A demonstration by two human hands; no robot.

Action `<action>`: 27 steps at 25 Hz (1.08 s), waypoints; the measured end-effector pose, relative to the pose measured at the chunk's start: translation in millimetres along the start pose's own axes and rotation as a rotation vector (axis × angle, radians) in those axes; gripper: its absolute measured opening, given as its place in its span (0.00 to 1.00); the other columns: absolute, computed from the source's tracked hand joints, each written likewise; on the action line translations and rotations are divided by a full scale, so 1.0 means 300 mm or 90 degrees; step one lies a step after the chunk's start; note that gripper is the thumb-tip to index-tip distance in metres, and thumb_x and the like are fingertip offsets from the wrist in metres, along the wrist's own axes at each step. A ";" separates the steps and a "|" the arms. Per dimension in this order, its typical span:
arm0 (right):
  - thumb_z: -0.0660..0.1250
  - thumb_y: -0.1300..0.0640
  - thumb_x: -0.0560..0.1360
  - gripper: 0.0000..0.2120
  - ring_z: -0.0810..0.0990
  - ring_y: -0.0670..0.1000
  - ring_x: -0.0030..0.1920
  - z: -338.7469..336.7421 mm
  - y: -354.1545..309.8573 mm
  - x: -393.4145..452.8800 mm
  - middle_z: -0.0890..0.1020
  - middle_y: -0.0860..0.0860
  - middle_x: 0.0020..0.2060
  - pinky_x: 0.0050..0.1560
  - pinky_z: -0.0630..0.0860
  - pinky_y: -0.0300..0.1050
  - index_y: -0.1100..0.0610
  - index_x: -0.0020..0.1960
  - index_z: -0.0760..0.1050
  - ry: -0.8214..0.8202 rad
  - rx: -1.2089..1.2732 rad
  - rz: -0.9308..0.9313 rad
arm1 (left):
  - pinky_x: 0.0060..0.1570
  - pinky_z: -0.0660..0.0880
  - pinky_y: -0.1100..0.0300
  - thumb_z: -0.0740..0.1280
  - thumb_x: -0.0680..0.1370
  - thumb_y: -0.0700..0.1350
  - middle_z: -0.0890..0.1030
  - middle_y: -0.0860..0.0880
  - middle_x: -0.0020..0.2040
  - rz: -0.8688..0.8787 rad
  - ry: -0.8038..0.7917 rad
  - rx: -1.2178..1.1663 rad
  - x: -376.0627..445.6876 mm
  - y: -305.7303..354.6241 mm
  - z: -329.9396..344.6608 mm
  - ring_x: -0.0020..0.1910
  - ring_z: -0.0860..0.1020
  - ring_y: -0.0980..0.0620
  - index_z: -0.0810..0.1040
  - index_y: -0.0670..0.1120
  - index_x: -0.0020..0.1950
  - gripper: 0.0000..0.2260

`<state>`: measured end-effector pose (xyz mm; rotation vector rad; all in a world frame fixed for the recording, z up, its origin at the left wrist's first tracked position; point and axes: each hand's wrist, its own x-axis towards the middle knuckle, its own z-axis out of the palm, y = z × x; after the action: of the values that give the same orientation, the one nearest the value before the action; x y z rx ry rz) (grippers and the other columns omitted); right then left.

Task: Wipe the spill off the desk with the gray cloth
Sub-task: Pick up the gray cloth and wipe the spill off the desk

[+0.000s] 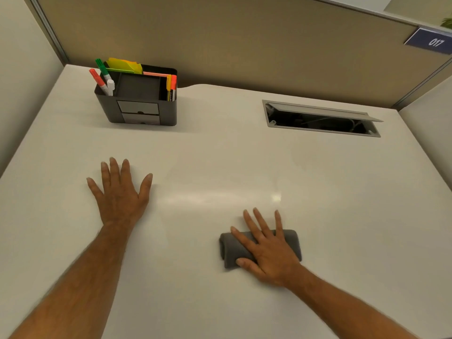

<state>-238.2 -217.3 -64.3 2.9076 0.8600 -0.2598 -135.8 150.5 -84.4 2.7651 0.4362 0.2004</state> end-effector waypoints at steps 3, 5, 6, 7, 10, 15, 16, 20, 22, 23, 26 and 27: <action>0.48 0.30 0.80 0.34 0.42 0.62 0.82 -0.025 -0.169 0.100 0.49 0.58 0.82 0.72 0.42 0.79 0.42 0.82 0.50 0.017 0.033 -0.066 | 0.76 0.40 0.35 0.42 0.78 0.70 0.55 0.40 0.82 0.027 -0.006 0.019 0.053 0.031 0.007 0.82 0.50 0.41 0.57 0.44 0.81 0.40; 0.49 0.31 0.81 0.33 0.39 0.61 0.81 -0.044 -0.298 0.176 0.46 0.57 0.82 0.72 0.35 0.77 0.42 0.82 0.49 0.026 0.050 -0.099 | 0.75 0.40 0.35 0.42 0.78 0.70 0.56 0.40 0.82 0.059 -0.008 0.050 0.072 0.023 0.016 0.82 0.50 0.41 0.57 0.45 0.81 0.40; 0.49 0.31 0.81 0.33 0.37 0.60 0.81 -0.056 -0.348 0.216 0.45 0.57 0.82 0.72 0.32 0.76 0.42 0.82 0.48 0.029 0.057 -0.106 | 0.75 0.40 0.35 0.42 0.78 0.71 0.56 0.40 0.82 0.069 -0.008 0.057 0.077 0.014 0.021 0.82 0.51 0.41 0.57 0.45 0.81 0.40; 0.48 0.31 0.81 0.33 0.36 0.60 0.81 -0.068 -0.386 0.258 0.44 0.57 0.82 0.72 0.30 0.75 0.42 0.82 0.48 0.034 0.062 -0.104 | 0.76 0.40 0.36 0.42 0.78 0.71 0.56 0.41 0.82 0.071 -0.009 0.052 0.082 0.004 0.024 0.82 0.50 0.41 0.57 0.45 0.81 0.40; 0.47 0.31 0.81 0.33 0.34 0.60 0.81 -0.078 -0.439 0.359 0.43 0.56 0.83 0.73 0.33 0.75 0.42 0.82 0.47 0.051 0.075 -0.054 | 0.77 0.39 0.38 0.40 0.77 0.70 0.54 0.42 0.82 0.051 -0.012 0.007 0.089 -0.009 0.025 0.82 0.49 0.42 0.55 0.46 0.82 0.40; 0.47 0.30 0.81 0.34 0.32 0.60 0.80 -0.077 -0.420 0.434 0.40 0.55 0.82 0.73 0.37 0.76 0.41 0.82 0.45 0.061 0.093 0.003 | 0.78 0.42 0.39 0.40 0.79 0.68 0.55 0.42 0.82 0.026 0.002 -0.041 0.096 -0.009 0.022 0.82 0.49 0.43 0.55 0.45 0.81 0.38; 0.47 0.30 0.81 0.34 0.32 0.60 0.80 -0.077 -0.416 0.434 0.39 0.55 0.82 0.73 0.36 0.76 0.41 0.82 0.45 0.062 0.094 0.003 | 0.78 0.42 0.39 0.41 0.79 0.68 0.55 0.42 0.82 0.029 0.002 -0.036 0.097 -0.010 0.023 0.82 0.50 0.42 0.56 0.45 0.81 0.38; 0.47 0.30 0.81 0.34 0.32 0.60 0.80 -0.069 -0.337 0.378 0.38 0.55 0.82 0.72 0.34 0.76 0.40 0.82 0.42 0.056 0.091 0.028 | 0.77 0.41 0.39 0.43 0.78 0.68 0.55 0.41 0.82 0.035 -0.003 -0.018 0.099 -0.008 0.024 0.82 0.50 0.42 0.56 0.45 0.81 0.38; 0.46 0.30 0.81 0.34 0.34 0.60 0.80 -0.057 -0.264 0.311 0.39 0.54 0.82 0.72 0.35 0.76 0.40 0.82 0.42 0.056 0.086 0.048 | 0.77 0.42 0.39 0.44 0.78 0.68 0.56 0.41 0.82 0.034 -0.006 -0.013 0.098 -0.005 0.022 0.82 0.50 0.42 0.56 0.45 0.81 0.38; 0.46 0.30 0.81 0.33 0.35 0.61 0.81 -0.046 -0.223 0.269 0.40 0.54 0.82 0.72 0.37 0.77 0.40 0.82 0.42 0.060 0.078 0.060 | 0.77 0.42 0.39 0.44 0.79 0.68 0.56 0.41 0.82 0.032 -0.005 -0.016 0.095 -0.005 0.022 0.82 0.50 0.42 0.57 0.45 0.81 0.38; 0.47 0.30 0.81 0.33 0.43 0.63 0.81 0.002 -0.067 0.131 0.47 0.55 0.83 0.71 0.44 0.78 0.40 0.82 0.46 0.064 0.031 0.119 | 0.78 0.41 0.39 0.44 0.79 0.68 0.56 0.41 0.82 0.026 -0.004 -0.024 0.089 -0.001 0.021 0.82 0.49 0.43 0.57 0.45 0.81 0.38; 0.47 0.30 0.81 0.33 0.44 0.63 0.82 0.014 -0.009 0.093 0.48 0.55 0.83 0.71 0.46 0.78 0.40 0.82 0.47 0.057 0.020 0.143 | 0.78 0.42 0.39 0.44 0.79 0.69 0.56 0.41 0.82 0.026 -0.003 -0.021 0.090 0.000 0.021 0.82 0.49 0.43 0.57 0.45 0.81 0.38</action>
<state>-217.2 -200.8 -73.9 3.0299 0.5368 -0.1262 -109.1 157.4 -88.1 2.7430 0.3724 0.2084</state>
